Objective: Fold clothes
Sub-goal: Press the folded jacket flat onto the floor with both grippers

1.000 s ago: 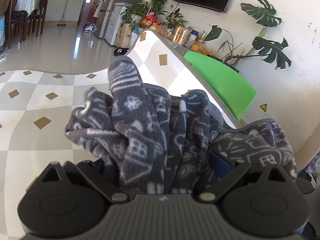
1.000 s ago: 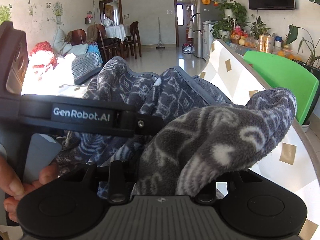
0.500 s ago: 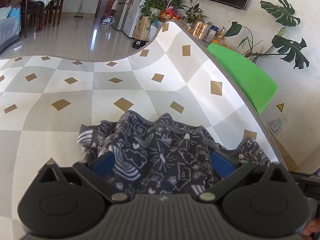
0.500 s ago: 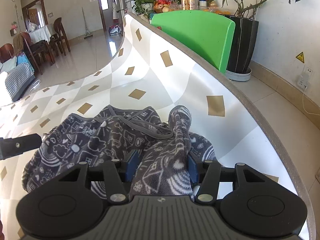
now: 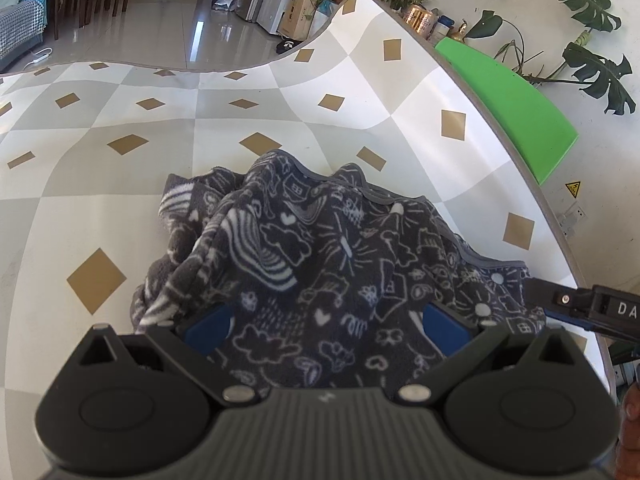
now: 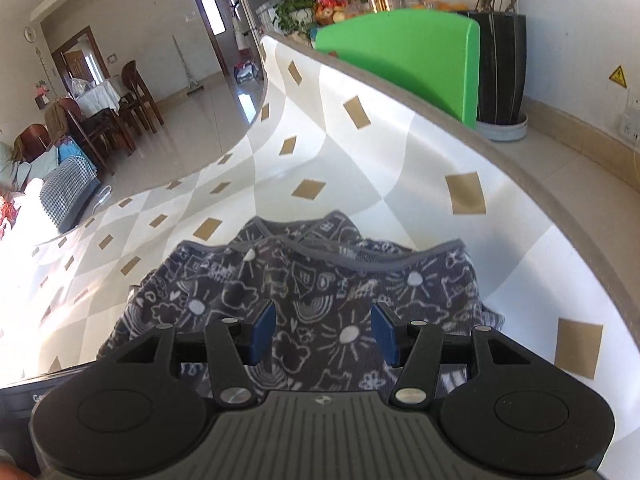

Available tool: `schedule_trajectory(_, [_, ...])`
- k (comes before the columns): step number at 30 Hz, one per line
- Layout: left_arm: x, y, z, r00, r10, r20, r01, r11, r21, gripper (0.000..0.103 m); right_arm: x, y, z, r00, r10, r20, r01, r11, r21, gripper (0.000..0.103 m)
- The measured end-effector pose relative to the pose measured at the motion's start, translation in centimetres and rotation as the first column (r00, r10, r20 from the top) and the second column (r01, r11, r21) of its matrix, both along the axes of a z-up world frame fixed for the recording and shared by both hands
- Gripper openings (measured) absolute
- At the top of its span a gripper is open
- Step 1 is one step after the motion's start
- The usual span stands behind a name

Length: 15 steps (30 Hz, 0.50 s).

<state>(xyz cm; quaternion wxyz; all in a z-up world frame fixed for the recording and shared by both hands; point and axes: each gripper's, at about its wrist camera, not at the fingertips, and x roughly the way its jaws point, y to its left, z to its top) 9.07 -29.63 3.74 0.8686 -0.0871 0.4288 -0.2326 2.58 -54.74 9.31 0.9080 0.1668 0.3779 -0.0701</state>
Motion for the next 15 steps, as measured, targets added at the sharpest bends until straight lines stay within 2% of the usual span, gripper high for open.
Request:
schedule_trajectory(3, [0.2, 0.2, -0.9, 1.0, 0.004, -0.026, -0.004, 1.0, 0.007, 0.103, 0.7, -0.1, -2.5, 0.995, -0.016, -0.1, 0.021, 0.999, 0.05, 0.052])
schedule_trajectory(7, [0.3, 0.4, -2.0, 0.999, 0.003, -0.044, -0.002, 1.0, 0.015, 0.103, 1.4, -0.5, -6.0, 0.968, -0.072, -0.24, 0.093, 0.993, 0.075, 0.052])
schedule_trajectory(10, [0.6, 0.8, -2.4, 0.999, 0.004, -0.053, -0.003, 1.0, 0.008, 0.103, 1.4, -0.5, -7.0, 0.962, -0.074, -0.263, 0.085, 0.996, 0.03, 0.052])
schedule_trajectory(15, [2.2, 1.3, -2.5, 0.991, 0.05, -0.123, -0.054, 0.998, -0.031, 0.102, 1.3, -1.0, -7.2, 0.958, -0.102, -0.269, 0.115, 0.993, 0.034, 0.053])
